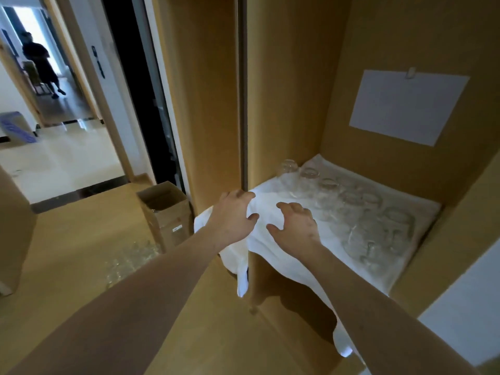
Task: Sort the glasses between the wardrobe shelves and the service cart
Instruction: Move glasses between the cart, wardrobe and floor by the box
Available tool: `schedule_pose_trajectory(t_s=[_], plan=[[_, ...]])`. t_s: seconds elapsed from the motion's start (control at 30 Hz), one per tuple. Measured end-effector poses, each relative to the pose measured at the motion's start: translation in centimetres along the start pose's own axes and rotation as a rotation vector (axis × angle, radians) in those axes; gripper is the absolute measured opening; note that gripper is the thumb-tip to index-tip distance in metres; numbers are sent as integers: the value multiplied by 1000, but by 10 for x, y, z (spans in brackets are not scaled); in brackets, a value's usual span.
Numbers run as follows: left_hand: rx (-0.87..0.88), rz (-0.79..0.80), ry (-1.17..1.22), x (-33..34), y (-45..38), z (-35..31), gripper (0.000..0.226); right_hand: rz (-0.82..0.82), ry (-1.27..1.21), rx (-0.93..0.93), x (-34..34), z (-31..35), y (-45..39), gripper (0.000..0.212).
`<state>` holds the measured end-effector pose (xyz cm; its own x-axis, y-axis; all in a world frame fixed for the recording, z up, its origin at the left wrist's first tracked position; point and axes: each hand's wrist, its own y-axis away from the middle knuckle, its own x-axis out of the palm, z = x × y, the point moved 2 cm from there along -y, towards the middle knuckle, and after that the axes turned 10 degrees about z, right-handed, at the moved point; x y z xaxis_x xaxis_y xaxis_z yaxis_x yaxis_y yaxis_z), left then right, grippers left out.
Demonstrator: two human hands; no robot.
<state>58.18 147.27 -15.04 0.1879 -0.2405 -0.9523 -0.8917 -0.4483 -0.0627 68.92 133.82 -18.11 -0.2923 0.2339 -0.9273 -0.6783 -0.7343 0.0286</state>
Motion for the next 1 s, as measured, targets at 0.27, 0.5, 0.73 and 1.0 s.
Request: schedule_pose_trajectory(t_s=[0.27, 0.5, 0.73, 1.0], plan=[[240, 13, 58, 6, -124, -9, 50, -121, -11, 202, -27, -43, -76, 63], [462, 110, 34, 16, -235, -39, 53, -231, -18, 428, -61, -82, -122, 60], [662, 221, 103, 41, -297, -84, 59, -309, -55, 693, -78, -124, -138, 63], [761, 407, 128, 71, -345, -141, 62, -227, -177, 923, -99, -180, -141, 67]])
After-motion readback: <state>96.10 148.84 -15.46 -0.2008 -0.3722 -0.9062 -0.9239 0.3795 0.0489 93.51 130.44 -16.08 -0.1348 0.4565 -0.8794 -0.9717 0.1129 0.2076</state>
